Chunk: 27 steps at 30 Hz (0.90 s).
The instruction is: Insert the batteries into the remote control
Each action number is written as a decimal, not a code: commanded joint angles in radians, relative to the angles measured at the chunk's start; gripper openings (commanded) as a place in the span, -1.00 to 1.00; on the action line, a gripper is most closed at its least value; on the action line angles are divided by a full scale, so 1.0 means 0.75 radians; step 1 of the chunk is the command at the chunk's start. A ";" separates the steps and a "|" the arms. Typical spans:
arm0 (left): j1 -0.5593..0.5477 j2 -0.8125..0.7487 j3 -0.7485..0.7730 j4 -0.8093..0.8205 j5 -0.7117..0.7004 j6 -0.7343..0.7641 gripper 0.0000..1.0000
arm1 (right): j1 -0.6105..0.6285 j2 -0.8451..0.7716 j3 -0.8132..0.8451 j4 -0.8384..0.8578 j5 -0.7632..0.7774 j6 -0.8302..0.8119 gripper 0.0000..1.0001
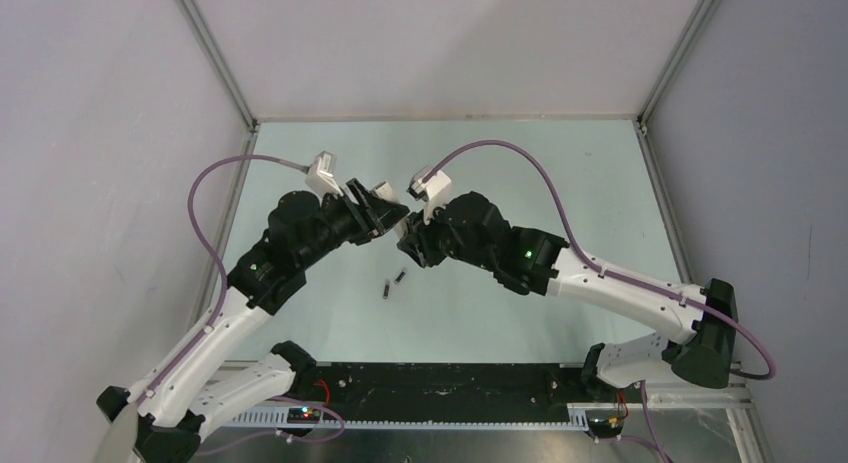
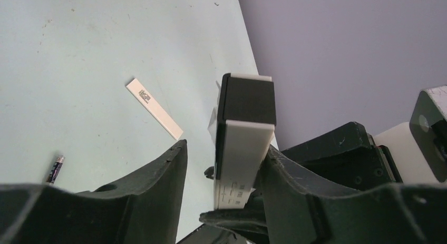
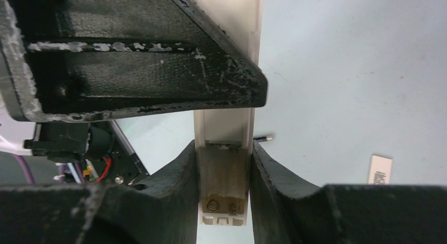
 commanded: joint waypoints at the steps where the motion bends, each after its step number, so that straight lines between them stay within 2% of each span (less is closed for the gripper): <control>1: -0.008 0.004 0.060 0.009 -0.035 -0.001 0.13 | -0.018 0.004 0.075 0.073 -0.085 0.088 -0.96; 5: -0.009 0.003 0.052 0.021 -0.024 0.004 0.02 | -0.043 0.007 0.075 0.081 -0.128 0.136 -0.96; 7: -0.008 0.001 0.048 0.025 -0.024 0.004 -0.12 | -0.053 0.011 0.075 0.088 -0.149 0.157 -0.96; 10: -0.009 0.002 0.045 0.030 -0.026 0.008 -0.57 | -0.071 0.023 0.074 0.072 -0.156 0.193 -0.90; 11: -0.009 0.002 0.043 0.029 -0.029 0.011 -0.65 | -0.083 0.025 0.069 0.069 -0.168 0.208 -0.87; 12: -0.009 0.002 0.042 0.030 -0.031 0.012 -0.79 | -0.090 0.026 0.066 0.068 -0.171 0.214 -0.67; 13: -0.008 0.003 0.040 0.029 -0.033 0.017 -0.84 | -0.098 0.024 0.061 0.067 -0.204 0.221 -0.48; 14: -0.009 0.004 0.039 0.029 -0.040 0.022 -0.92 | -0.101 0.015 0.057 0.068 -0.212 0.222 0.02; 15: -0.009 0.004 0.039 0.030 -0.046 0.036 -0.95 | -0.098 0.004 0.047 0.072 -0.207 0.211 0.23; 16: -0.009 0.004 0.040 0.028 -0.046 0.049 -0.98 | -0.093 -0.029 0.037 0.088 -0.165 0.192 0.54; 17: -0.007 0.007 0.047 0.028 -0.039 0.084 -0.99 | -0.085 -0.076 0.011 0.101 -0.138 0.187 0.69; 20: 0.018 0.011 0.073 0.026 0.024 0.220 -0.98 | -0.107 -0.176 -0.038 0.135 -0.087 0.213 0.78; 23: 0.092 0.016 0.090 0.024 0.173 0.319 -0.95 | -0.173 -0.289 -0.111 0.127 -0.078 0.272 0.78; 27: 0.220 0.005 0.074 0.015 0.285 0.404 -0.92 | -0.244 -0.340 -0.214 0.101 -0.067 0.368 0.66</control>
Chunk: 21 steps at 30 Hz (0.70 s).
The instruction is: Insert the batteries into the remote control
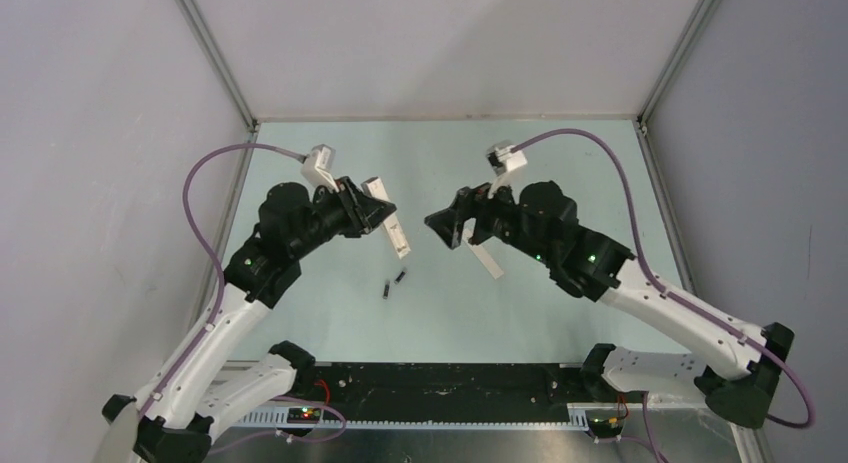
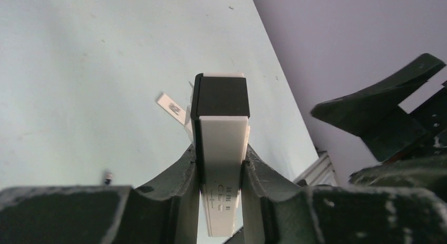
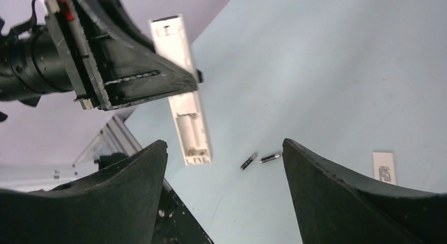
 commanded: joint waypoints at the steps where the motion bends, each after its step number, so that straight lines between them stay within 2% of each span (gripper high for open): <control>1: 0.130 -0.020 0.050 0.022 0.160 0.174 -0.91 | -0.065 -0.035 -0.085 -0.003 0.082 0.159 0.62; 4: 0.214 -0.031 0.045 0.009 0.198 0.211 -0.84 | -0.088 0.045 -0.090 -0.166 0.169 0.330 0.52; 6: 0.241 -0.035 0.049 -0.002 0.207 0.239 -0.82 | -0.085 0.109 -0.092 -0.212 0.210 0.444 0.35; 8: 0.253 -0.044 0.049 -0.012 0.203 0.261 -0.81 | -0.068 0.185 -0.091 -0.213 0.229 0.533 0.19; 12: 0.264 -0.065 0.047 -0.024 0.196 0.301 -0.81 | -0.032 0.375 -0.091 -0.122 0.195 0.714 -0.02; 16: 0.264 -0.110 0.025 -0.041 0.190 0.336 -0.81 | -0.015 0.574 -0.078 -0.081 0.156 0.890 -0.09; 21: 0.266 -0.197 -0.017 -0.066 0.175 0.341 -0.78 | -0.010 0.719 -0.049 -0.110 0.193 1.025 -0.04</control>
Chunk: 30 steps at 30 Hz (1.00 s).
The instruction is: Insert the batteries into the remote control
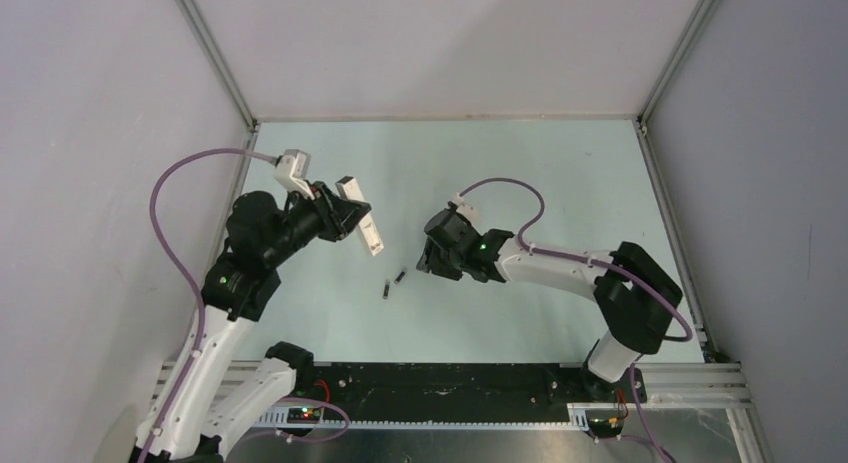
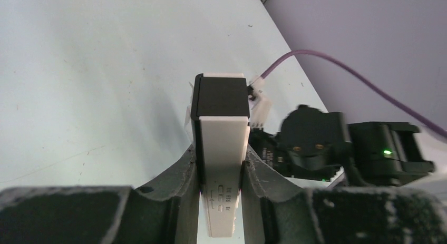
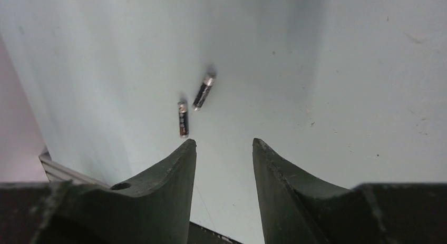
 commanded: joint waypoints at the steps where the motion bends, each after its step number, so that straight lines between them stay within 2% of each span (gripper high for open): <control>1: 0.011 -0.090 -0.019 -0.007 0.006 0.043 -0.78 | -0.004 0.071 0.047 0.022 0.043 0.218 -0.03; 10: 0.010 -0.153 -0.035 -0.098 -0.041 0.017 -0.81 | 0.029 0.352 0.300 -0.141 0.033 0.313 -0.02; 18: 0.011 -0.253 -0.001 -0.223 -0.175 0.067 -0.83 | 0.092 0.525 0.569 -0.463 0.312 0.359 -0.09; 22: 0.011 -0.298 0.004 -0.247 -0.222 0.090 -0.82 | 0.108 0.626 0.747 -0.629 0.352 0.381 -0.09; 30: 0.011 -0.387 0.018 -0.292 -0.350 0.136 -0.83 | 0.111 0.719 0.803 -0.720 0.338 0.451 -0.09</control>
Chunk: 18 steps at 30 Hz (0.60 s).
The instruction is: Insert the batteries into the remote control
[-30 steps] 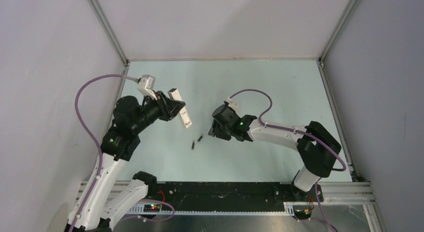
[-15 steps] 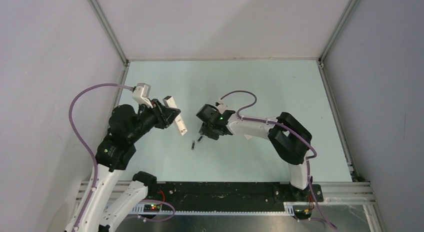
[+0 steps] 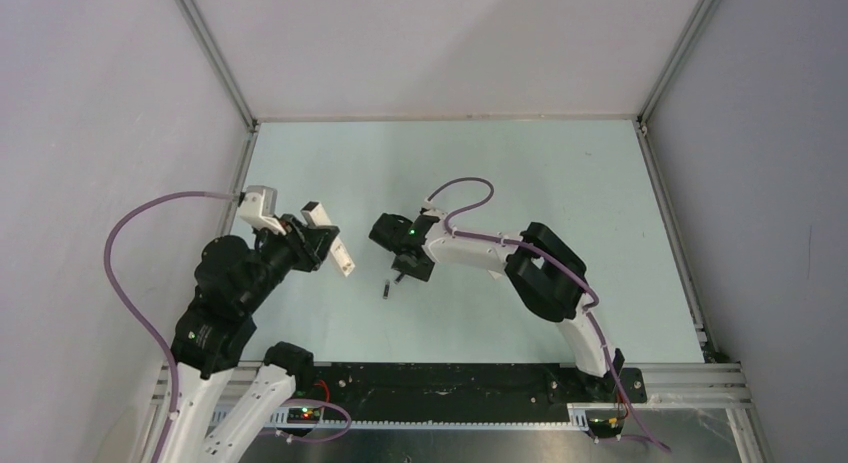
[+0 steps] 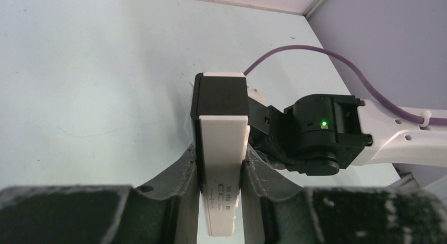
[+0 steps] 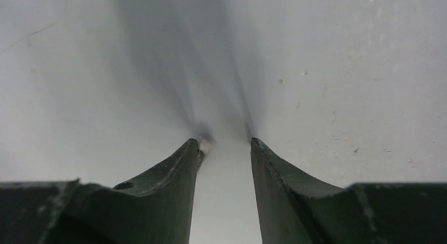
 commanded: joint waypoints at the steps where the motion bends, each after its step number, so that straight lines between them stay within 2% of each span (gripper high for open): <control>1: 0.009 -0.050 0.056 -0.007 -0.112 0.063 -0.82 | 0.002 0.046 0.065 -0.128 0.075 0.077 -0.09; 10: 0.010 -0.104 0.067 -0.047 -0.146 0.100 -0.81 | 0.005 0.109 0.135 -0.172 0.056 0.101 -0.09; 18: 0.009 -0.117 0.067 -0.061 -0.183 0.107 -0.80 | 0.021 0.060 0.108 -0.133 0.103 0.011 -0.05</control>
